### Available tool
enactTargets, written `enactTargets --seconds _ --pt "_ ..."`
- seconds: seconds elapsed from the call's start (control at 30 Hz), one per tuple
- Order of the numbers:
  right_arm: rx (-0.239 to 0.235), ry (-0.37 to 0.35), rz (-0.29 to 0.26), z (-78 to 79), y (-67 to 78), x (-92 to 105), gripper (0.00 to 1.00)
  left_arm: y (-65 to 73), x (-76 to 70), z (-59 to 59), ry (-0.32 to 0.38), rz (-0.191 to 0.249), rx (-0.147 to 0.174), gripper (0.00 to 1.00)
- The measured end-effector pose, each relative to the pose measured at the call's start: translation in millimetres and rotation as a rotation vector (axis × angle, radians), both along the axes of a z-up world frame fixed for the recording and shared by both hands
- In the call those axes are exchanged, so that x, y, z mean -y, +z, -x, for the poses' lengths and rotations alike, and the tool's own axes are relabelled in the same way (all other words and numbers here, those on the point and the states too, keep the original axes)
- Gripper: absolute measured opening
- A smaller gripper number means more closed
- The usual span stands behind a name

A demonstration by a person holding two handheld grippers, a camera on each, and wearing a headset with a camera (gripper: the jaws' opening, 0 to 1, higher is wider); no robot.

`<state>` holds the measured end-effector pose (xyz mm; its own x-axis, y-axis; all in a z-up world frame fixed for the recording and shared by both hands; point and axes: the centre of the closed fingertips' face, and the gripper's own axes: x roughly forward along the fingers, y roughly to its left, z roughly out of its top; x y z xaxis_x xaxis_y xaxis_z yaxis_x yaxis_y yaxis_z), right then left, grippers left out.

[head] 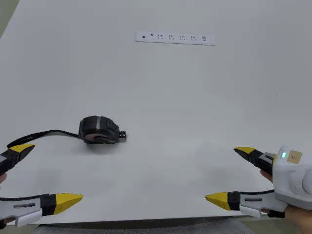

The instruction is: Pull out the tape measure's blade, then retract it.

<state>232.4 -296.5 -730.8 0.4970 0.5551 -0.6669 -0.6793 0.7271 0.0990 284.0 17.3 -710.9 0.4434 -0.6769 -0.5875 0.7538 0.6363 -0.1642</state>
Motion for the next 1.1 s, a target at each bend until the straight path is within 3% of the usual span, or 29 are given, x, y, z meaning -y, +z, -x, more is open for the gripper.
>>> enactTargets --seconds 0.5,0.57,0.63,0.73,1.1 --pt "0.008 -0.01 -0.005 -1.9 0.2 -0.3 0.93 -1.9 1.0 1.1 -0.001 -0.002 -0.01 0.99" --pt "0.016 -0.009 -0.005 -3.2 0.6 -0.6 0.93 -2.1 0.9 0.7 -0.002 0.0 -0.01 0.95" --pt "0.01 -0.01 -0.013 -4.1 0.5 -1.8 0.92 -2.9 2.2 1.3 -0.004 0.006 -0.022 0.95" --pt "-0.005 -0.003 -0.024 -4.2 -1.4 -3.9 0.88 -4.0 3.5 0.4 -0.021 -0.012 -0.008 0.95" --pt "0.009 0.015 -0.028 -19.8 -2.2 -10.1 0.91 -5.0 6.8 -12.4 -0.034 -0.016 0.0 0.96"
